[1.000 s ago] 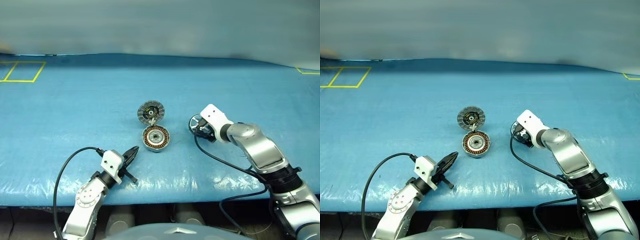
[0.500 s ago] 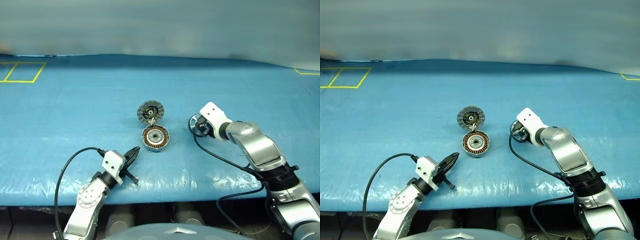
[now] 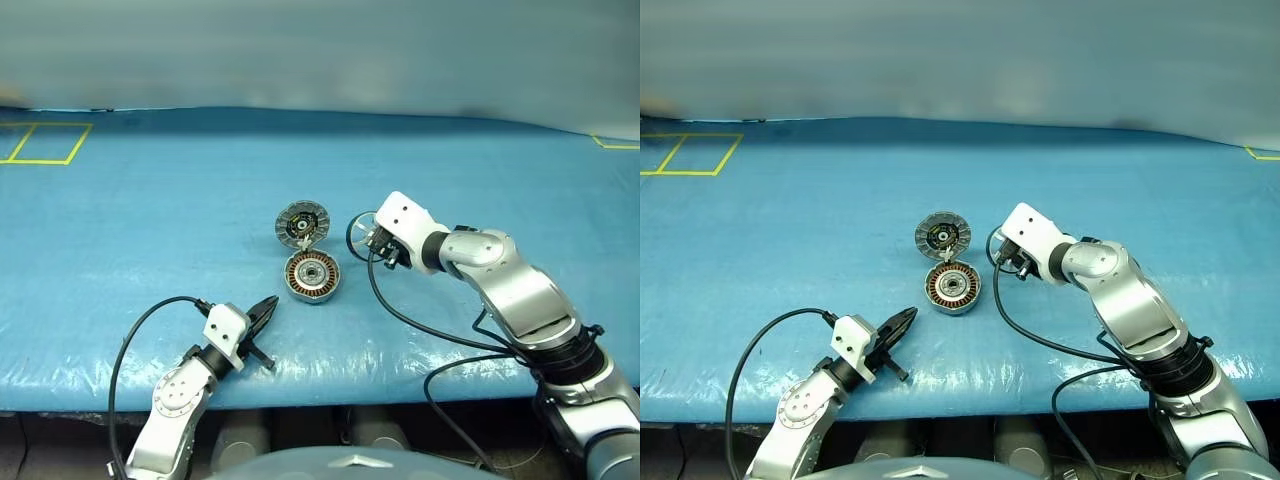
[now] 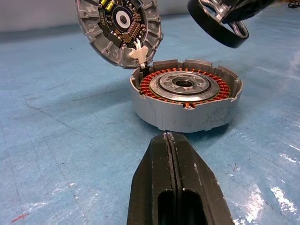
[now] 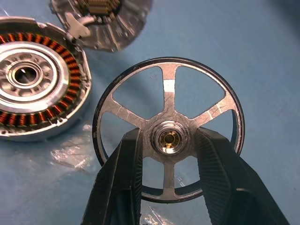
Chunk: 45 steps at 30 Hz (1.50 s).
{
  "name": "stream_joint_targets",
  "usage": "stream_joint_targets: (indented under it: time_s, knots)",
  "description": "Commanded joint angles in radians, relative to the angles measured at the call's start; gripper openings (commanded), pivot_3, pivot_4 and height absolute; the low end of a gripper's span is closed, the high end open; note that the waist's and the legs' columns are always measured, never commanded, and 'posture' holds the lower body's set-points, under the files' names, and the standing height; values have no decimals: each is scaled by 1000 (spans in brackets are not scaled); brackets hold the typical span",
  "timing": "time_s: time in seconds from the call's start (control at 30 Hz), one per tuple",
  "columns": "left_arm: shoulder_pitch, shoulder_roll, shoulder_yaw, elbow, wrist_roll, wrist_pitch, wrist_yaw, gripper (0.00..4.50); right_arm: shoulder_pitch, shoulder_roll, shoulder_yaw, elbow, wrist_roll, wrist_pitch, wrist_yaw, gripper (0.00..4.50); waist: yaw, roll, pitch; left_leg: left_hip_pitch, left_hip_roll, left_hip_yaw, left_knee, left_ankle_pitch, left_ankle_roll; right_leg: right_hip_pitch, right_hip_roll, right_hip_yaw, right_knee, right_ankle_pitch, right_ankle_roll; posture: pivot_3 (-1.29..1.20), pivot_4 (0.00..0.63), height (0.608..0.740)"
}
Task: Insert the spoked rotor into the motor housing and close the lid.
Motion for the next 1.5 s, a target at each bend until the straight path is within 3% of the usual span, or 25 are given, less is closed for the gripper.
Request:
stream_joint_targets:
  time_s: [0.03, 0.7, 1.5]
  knots:
    - [-6, 1, 7, -20, -10, -6, -4, 0, -53, 6, -2, -63, 44, 44, 33, 1329, 0, 0, 0, 0, 0, 0, 0, 0, 0, 0, 0, 0, 0, 0, 0, 0, 150, 740]
    - [7, -11, 12, -14, 3, -50, 24, 0, -122, 141, 158, -88, 127, 103, 24, 1329, -1, 0, 0, 0, 0, 0, 0, 0, 0, 0, -2, -1, 0, 1, -1, 0, 150, 740]
    - [11, -22, 6, -2, 1, -65, 24, 0, -146, 118, 223, 52, 92, 43, 36, 1328, -1, 0, 0, 0, 0, 0, 0, 0, 0, 0, -2, -1, 0, 1, -1, 0, 150, 740]
